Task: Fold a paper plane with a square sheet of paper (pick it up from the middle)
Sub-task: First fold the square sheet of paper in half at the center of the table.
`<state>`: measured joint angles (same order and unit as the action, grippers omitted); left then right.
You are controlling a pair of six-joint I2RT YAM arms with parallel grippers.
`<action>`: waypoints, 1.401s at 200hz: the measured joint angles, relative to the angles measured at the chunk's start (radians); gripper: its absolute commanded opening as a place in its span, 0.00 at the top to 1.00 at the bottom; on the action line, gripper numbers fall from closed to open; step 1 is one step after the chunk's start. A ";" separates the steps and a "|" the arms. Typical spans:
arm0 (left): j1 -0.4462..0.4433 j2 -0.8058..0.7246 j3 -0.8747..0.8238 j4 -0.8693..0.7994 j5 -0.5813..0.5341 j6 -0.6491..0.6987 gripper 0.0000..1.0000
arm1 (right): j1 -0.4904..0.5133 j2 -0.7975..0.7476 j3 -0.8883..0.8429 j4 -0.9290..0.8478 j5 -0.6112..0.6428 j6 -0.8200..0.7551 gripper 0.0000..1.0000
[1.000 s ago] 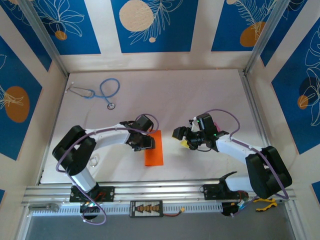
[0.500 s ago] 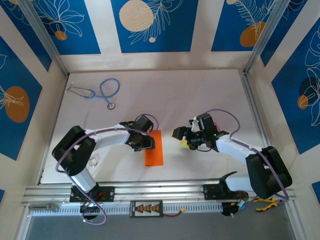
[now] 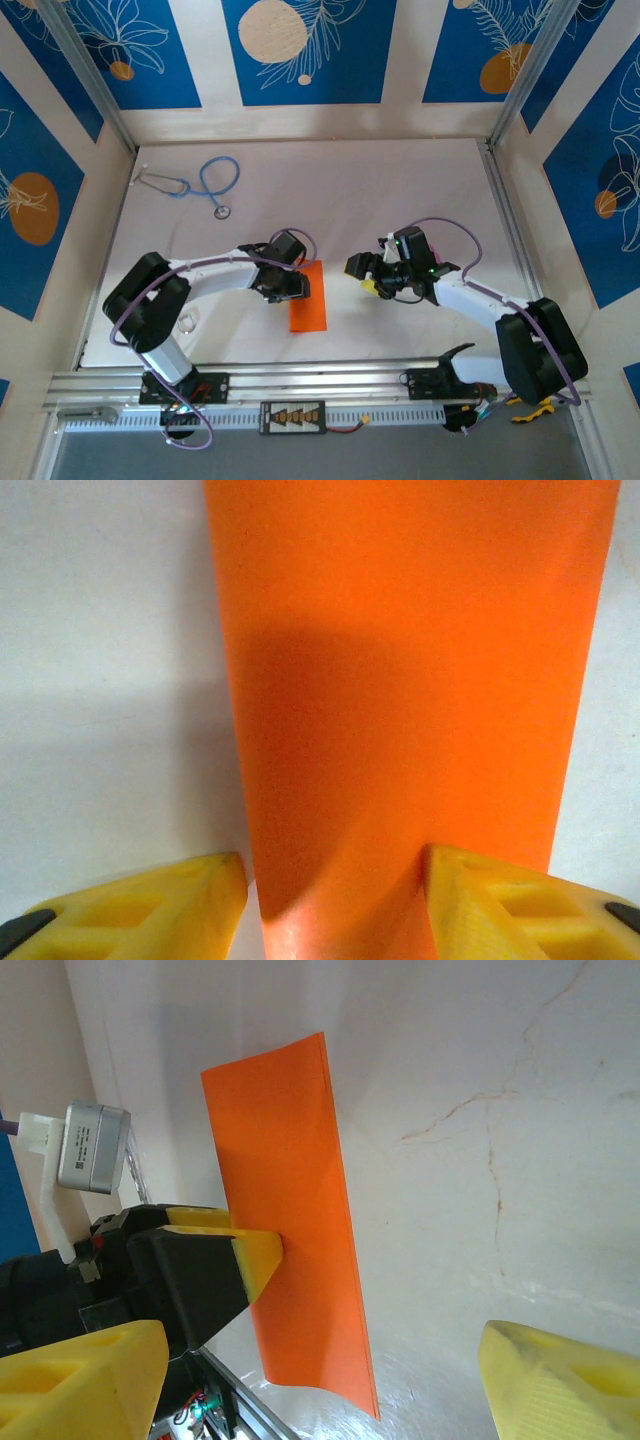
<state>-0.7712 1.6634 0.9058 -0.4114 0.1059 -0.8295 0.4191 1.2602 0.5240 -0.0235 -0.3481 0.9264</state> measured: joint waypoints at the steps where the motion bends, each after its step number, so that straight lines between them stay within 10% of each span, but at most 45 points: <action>1: 0.000 0.000 0.000 0.000 0.000 0.000 0.47 | 0.000 0.000 0.000 0.000 0.000 0.000 0.18; 280: -0.002 0.001 -0.001 -0.001 -0.010 0.002 0.47 | 0.000 0.011 0.000 0.001 0.000 0.000 0.18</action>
<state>-0.7727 1.6646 0.9051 -0.4122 0.0956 -0.8280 0.4191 1.2716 0.5240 -0.0227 -0.3481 0.9264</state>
